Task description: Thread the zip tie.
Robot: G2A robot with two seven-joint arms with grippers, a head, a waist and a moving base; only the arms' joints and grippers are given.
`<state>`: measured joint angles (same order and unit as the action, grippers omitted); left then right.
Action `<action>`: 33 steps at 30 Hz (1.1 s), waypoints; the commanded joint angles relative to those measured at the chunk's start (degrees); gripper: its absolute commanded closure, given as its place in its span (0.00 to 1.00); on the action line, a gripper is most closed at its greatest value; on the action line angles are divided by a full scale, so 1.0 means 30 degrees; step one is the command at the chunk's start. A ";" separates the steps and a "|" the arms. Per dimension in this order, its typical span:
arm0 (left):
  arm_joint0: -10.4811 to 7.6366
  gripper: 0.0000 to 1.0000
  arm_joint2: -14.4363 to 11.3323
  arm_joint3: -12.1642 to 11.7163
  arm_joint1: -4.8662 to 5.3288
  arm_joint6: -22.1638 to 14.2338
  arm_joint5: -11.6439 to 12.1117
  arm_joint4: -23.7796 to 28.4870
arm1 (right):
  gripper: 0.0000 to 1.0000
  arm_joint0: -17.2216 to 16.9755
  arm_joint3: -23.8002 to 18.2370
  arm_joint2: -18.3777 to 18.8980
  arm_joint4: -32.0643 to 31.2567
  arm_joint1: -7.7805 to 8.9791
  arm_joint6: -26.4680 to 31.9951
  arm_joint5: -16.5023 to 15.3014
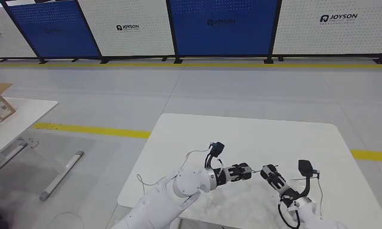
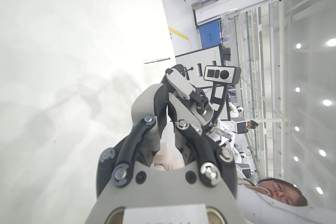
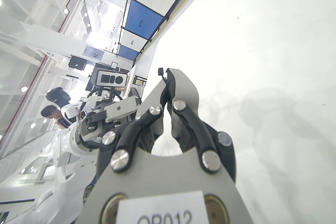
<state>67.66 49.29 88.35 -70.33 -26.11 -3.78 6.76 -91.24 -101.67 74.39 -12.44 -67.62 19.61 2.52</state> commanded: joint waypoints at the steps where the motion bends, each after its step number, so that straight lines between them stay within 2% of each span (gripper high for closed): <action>1: -0.0016 1.00 -0.0012 -0.0019 -0.0003 -0.0016 0.0032 -0.0005 | 1.00 -0.0010 -0.0011 0.0005 0.0001 -0.0004 -0.0016 0.0004; 22: -0.0010 1.00 -0.0170 0.0081 -0.0007 -0.0162 0.0212 -0.0098 | 0.98 0.0109 -0.0213 -0.0099 0.0090 -0.0031 0.0652 0.0221; 23: -0.0008 1.00 -0.0168 0.0088 -0.0007 -0.0159 0.0207 -0.0088 | 0.84 0.0125 -0.0207 -0.0060 0.0126 -0.0026 0.0717 0.0194; 26: 0.0009 1.00 -0.0122 0.0026 -0.0022 -0.0203 0.0277 0.0264 | 0.51 0.0143 -0.0198 -0.0003 0.0320 -0.0023 0.0860 0.0036; 27: -0.0018 1.00 -0.0098 -0.0039 -0.0025 -0.0195 0.0301 0.0320 | 0.01 0.0145 -0.0198 0.0013 0.0439 -0.0024 0.0921 -0.0015; 33: 0.0046 1.00 0.0178 -0.0087 -0.0041 0.0452 0.0548 0.0687 | 0.00 0.0104 -0.0287 0.0231 0.0964 -0.0003 0.1243 -0.0296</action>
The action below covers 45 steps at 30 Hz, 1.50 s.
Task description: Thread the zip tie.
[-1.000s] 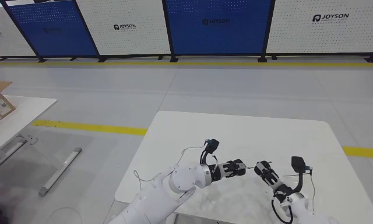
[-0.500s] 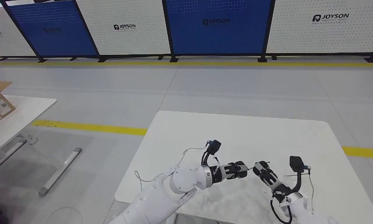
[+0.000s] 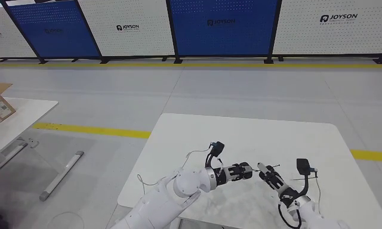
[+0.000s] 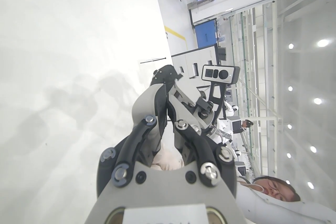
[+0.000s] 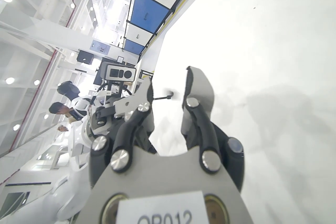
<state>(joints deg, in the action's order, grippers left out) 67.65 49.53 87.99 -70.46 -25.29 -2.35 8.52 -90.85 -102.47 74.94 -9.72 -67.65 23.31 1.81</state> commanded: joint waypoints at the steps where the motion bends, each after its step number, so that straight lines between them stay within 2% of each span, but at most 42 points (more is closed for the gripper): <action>1: 0.0094 1.00 0.0207 0.0050 0.0013 0.0315 0.0136 0.0208 | 0.00 -0.0063 -0.0031 0.0093 0.0127 0.0009 0.0009 -0.0104; 10: 0.0883 1.00 0.1291 0.0160 0.0225 0.0838 0.0730 0.0855 | 0.00 -0.0374 0.0006 0.0547 0.0808 0.0033 -0.0175 -0.0378; 32: 0.0883 1.00 0.1291 0.0160 0.0225 0.0838 0.0730 0.0855 | 0.00 -0.0380 0.0085 0.0515 0.0718 0.0026 -0.0327 -0.0430; 37: 0.0883 1.00 0.1291 0.0160 0.0225 0.0838 0.0730 0.0855 | 0.00 -0.0905 -0.0122 0.1126 0.0127 0.0171 -0.0073 -0.1261; 43: 0.0883 1.00 0.1291 0.0160 0.0225 0.0838 0.0730 0.0855 | 0.00 -0.2311 -0.0965 0.2559 -0.1208 0.0455 -0.0073 -0.3006; 45: 0.0883 1.00 0.1291 0.0160 0.0225 0.0838 0.0730 0.0855 | 0.00 -0.2717 -0.1239 0.3022 -0.2695 0.0550 -0.0647 -0.3571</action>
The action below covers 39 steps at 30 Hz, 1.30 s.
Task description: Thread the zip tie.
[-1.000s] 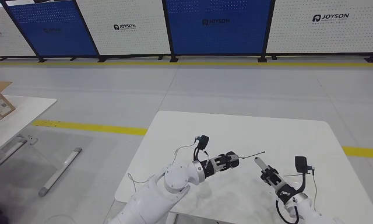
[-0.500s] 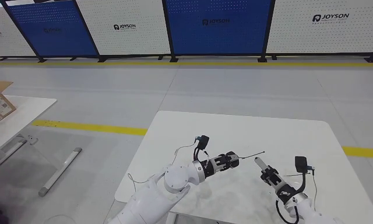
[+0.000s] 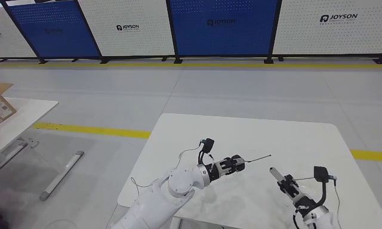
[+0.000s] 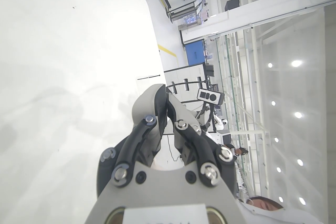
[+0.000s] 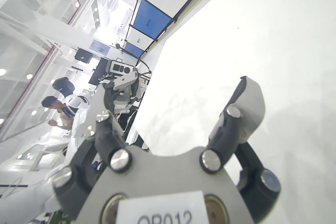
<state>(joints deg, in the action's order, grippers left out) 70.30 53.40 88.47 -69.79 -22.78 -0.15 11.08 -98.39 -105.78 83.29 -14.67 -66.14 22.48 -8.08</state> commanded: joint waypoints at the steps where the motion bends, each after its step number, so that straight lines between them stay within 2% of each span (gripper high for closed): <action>1: 0.0000 1.00 0.0000 0.0000 0.0000 0.0000 0.0000 0.0000 | 0.00 -0.0377 -0.0248 0.0228 -0.1530 0.0063 -0.0557 -0.0420; 9: 0.0112 1.00 -0.0050 0.0058 -0.0026 -0.0050 -0.0065 0.0401 | 0.00 -0.0377 -0.0248 0.0228 -0.1530 0.0063 -0.0557 -0.0420; 10: 0.0120 1.00 -0.0016 0.0053 -0.0043 -0.0069 -0.0187 0.0743 | 0.00 -0.0333 -0.0295 0.0041 -0.2498 0.0089 -0.0499 -0.0565; 12: 0.0128 1.00 0.0036 0.0061 -0.0076 -0.0169 -0.0271 0.1387 | 0.00 -0.0338 -0.0285 -0.0341 -0.4276 0.0060 -0.1472 -0.0208; 14: 0.0125 1.00 0.0248 -0.0024 -0.0095 -0.0266 -0.0155 0.2206 | 0.00 -0.0188 -0.0173 -0.0944 -0.5547 0.0009 -0.2011 0.0060; 16: 0.0213 1.00 0.0412 0.0004 -0.0105 -0.0204 0.0079 0.2732 | 0.00 0.0094 0.0070 -0.1312 -0.6510 0.0000 -0.2164 -0.0151; 17: 0.0263 1.00 0.0589 0.0052 -0.0102 0.0208 0.0275 0.2791 | 0.00 0.0342 0.0331 -0.1524 -0.7469 0.0016 -0.2197 -0.0432; 19: 0.0330 1.00 0.0649 0.0118 -0.0105 0.0362 0.0426 0.2890 | 0.00 0.0712 0.0809 -0.1924 -0.8872 -0.0015 -0.2704 -0.0185; 27: 0.0330 1.00 0.0649 0.0118 -0.0105 0.0362 0.0426 0.2890 | 0.00 0.0801 0.0924 -0.2109 -0.9278 -0.0032 -0.2841 -0.0110; 29: 0.0353 1.00 0.0627 0.0125 -0.0110 0.0360 0.0425 0.2921 | 0.00 0.0792 0.1006 -0.2353 -1.0059 -0.0029 -0.3274 -0.0583; 34: 0.0202 1.00 0.0338 -0.0123 -0.0213 -0.0770 0.0526 0.4185 | 0.00 0.0966 0.1949 -0.2824 -1.0957 -0.0042 -0.4683 -0.2508; 37: 0.0164 1.00 0.0253 -0.0346 -0.0311 -0.0760 0.0949 0.4969 | 0.00 0.1009 0.2377 -0.2937 -1.1589 -0.0084 -0.5953 -0.2613; 39: 0.0164 1.00 0.0253 -0.0346 -0.0311 -0.0760 0.0949 0.4969 | 0.00 0.1009 0.2377 -0.2937 -1.1589 -0.0084 -0.5953 -0.2613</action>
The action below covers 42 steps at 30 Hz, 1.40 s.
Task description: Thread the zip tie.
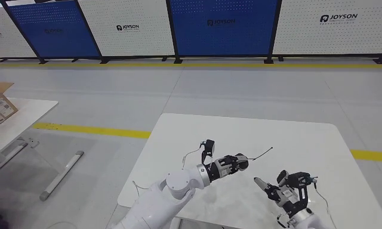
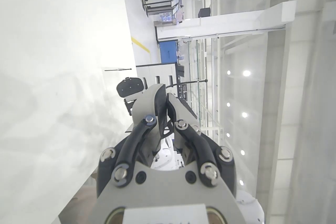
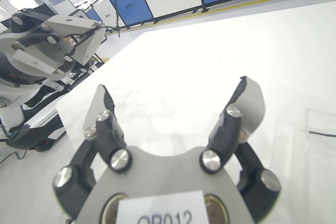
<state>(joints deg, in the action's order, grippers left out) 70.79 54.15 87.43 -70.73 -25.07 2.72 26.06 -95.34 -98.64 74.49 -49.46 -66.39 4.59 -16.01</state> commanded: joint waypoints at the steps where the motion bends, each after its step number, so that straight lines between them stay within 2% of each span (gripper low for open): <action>1: 0.0001 1.00 0.0004 0.0003 0.0003 0.0003 -0.0010 -0.0025 | 0.00 -0.0006 -0.0005 -0.0003 0.0009 -0.0001 0.0013 0.0029; 13: 0.0001 1.00 0.0004 0.0003 0.0003 0.0003 -0.0010 -0.0025 | 0.00 0.0007 -0.0014 0.0012 0.0002 -0.0003 -0.0024 0.0075; 19: 0.0001 1.00 0.0004 0.0003 0.0003 0.0003 -0.0010 -0.0025 | 0.00 -0.0050 -0.0333 -0.0237 -0.1752 -0.0053 -0.0580 0.1276; 23: 0.0001 1.00 0.0004 0.0003 0.0003 0.0003 -0.0010 -0.0025 | 0.00 0.0641 -0.0261 -0.0552 -0.1594 -0.0119 -0.0069 0.0984; 31: 0.0001 1.00 0.0004 0.0003 0.0003 0.0003 -0.0010 -0.0025 | 0.00 0.0641 -0.0261 -0.0552 -0.1594 -0.0119 -0.0069 0.0984; 38: -0.0042 1.00 -0.0540 0.0255 -0.0087 -0.0354 -0.0983 0.0281 | 0.00 0.0928 0.0168 -0.0681 -0.0571 -0.0209 -0.0007 0.0671; 40: -0.0126 1.00 -0.0619 0.0223 -0.0135 -0.0294 -0.0940 0.0470 | 0.00 0.1006 0.0165 -0.0740 -0.0805 -0.0248 -0.0205 0.1156; 42: -0.0126 1.00 -0.0619 0.0223 -0.0135 -0.0294 -0.0940 0.0470 | 0.00 0.1006 0.0165 -0.0740 -0.0805 -0.0248 -0.0205 0.1156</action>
<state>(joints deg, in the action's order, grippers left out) 70.40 52.27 88.10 -71.14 -25.96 -0.13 27.51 -92.31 -98.14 72.27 -51.89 -67.14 3.97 -12.52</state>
